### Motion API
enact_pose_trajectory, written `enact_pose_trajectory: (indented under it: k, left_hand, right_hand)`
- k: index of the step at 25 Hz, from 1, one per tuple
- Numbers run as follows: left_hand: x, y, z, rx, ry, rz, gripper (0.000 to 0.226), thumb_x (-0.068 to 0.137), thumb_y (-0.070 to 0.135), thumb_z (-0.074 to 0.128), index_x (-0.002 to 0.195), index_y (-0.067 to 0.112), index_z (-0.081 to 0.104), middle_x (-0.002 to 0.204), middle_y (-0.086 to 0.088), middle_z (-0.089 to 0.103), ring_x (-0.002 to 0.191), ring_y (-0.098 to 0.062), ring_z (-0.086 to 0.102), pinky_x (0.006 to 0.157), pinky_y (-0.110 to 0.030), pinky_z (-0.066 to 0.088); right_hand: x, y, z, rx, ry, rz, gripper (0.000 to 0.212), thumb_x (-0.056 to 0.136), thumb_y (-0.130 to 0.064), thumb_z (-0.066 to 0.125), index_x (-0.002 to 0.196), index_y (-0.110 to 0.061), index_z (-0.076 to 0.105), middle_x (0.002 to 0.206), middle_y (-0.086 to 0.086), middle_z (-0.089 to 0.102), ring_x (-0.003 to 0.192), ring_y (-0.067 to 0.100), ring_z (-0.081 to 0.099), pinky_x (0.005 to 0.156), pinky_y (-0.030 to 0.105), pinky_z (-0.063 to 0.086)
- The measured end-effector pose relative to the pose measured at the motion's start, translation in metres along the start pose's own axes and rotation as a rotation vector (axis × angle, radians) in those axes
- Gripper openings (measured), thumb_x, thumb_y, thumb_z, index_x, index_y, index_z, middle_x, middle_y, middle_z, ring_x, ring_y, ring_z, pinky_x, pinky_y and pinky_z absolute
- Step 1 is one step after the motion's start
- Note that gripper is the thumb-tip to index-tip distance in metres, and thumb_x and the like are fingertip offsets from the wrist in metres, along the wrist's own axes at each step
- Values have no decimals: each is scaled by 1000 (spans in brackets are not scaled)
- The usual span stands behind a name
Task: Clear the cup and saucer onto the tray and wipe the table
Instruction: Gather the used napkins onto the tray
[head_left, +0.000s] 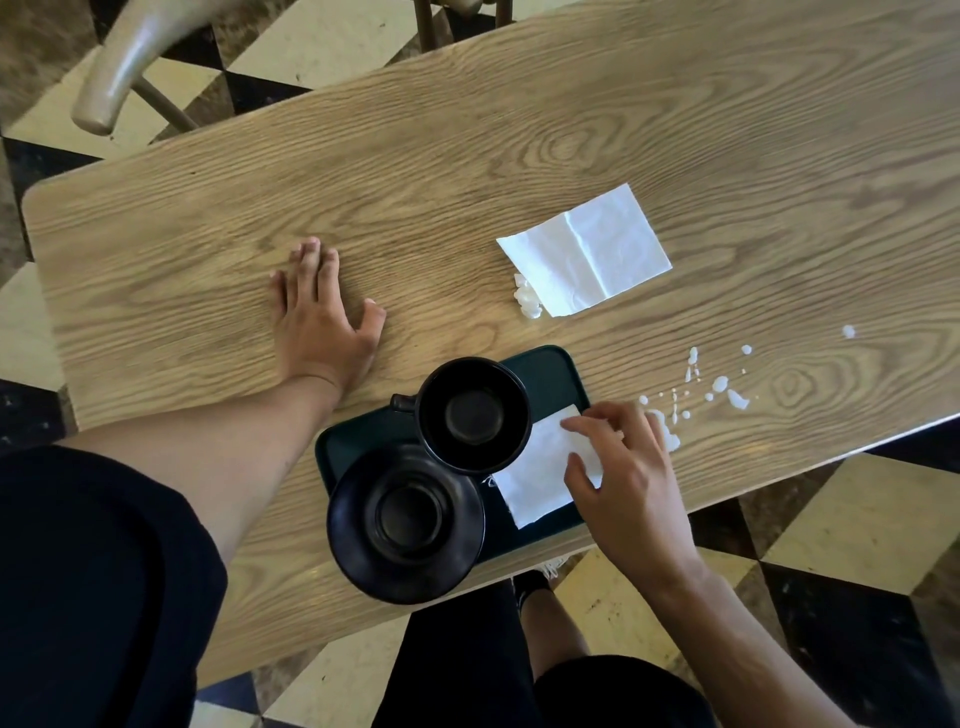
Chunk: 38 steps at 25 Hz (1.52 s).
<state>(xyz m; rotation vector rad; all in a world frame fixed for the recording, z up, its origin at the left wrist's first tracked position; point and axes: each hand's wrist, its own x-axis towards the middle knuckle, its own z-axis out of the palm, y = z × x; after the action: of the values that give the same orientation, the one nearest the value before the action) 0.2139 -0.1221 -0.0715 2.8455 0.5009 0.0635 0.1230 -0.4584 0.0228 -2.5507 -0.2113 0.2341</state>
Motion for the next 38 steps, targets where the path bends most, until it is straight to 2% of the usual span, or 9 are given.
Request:
enact_pose_trajectory:
  k: [6,9,20,25,29,34,38]
  left_hand:
    - [0,0,1,-7,3,-4,77,92,48,46,157,9,32,170,-9,21,158,-19,9,129,-42,-1]
    - [-1,0,2,-9,9,-3,77,91,48,46,156,9,33,169,-9,23,158,-19,11,129,-43,0]
    - [0,-2,3,-11,9,-1,76,92,47,46,156,9,33,170,-9,22,158,-19,10,129,-45,2]
    - [0,-2,3,-20,11,-3,75,92,46,46,155,9,33,169,-9,23,158,-20,11,129,-47,3]
    - [-1,-2,3,-14,14,-3,74,92,46,47,155,10,33,169,-9,23,158,-19,12,129,-47,4]
    - [-1,-1,2,-22,6,-3,75,92,46,47,156,10,33,169,-9,23,158,-20,11,129,-48,5]
    - [-2,0,1,-19,-1,-6,75,92,46,46,156,10,32,169,-9,22,158,-20,11,129,-48,4]
  right_hand:
    - [-17,3,16,-23,-132,54,46,84,-20,80,126,-10,67,118,4,56,107,22,53,87,26,49]
    - [-27,3,20,-34,-146,106,50,82,-28,81,127,-13,65,119,1,53,108,18,54,84,23,48]
    - [-41,2,28,1,-79,153,43,79,-23,83,118,-14,67,118,0,49,108,13,49,92,19,41]
    - [-43,4,28,35,-26,88,31,82,-17,81,111,-12,71,112,0,53,101,16,53,85,23,49]
    - [-45,4,30,17,-41,13,23,81,-13,81,103,-13,74,102,-2,55,95,14,52,82,21,46]
    - [-49,2,34,37,-87,20,20,81,-13,80,100,-13,75,98,-2,57,90,17,56,83,31,52]
    - [-50,0,33,39,-100,44,17,82,-16,80,97,-16,74,95,-5,60,87,16,57,85,26,48]
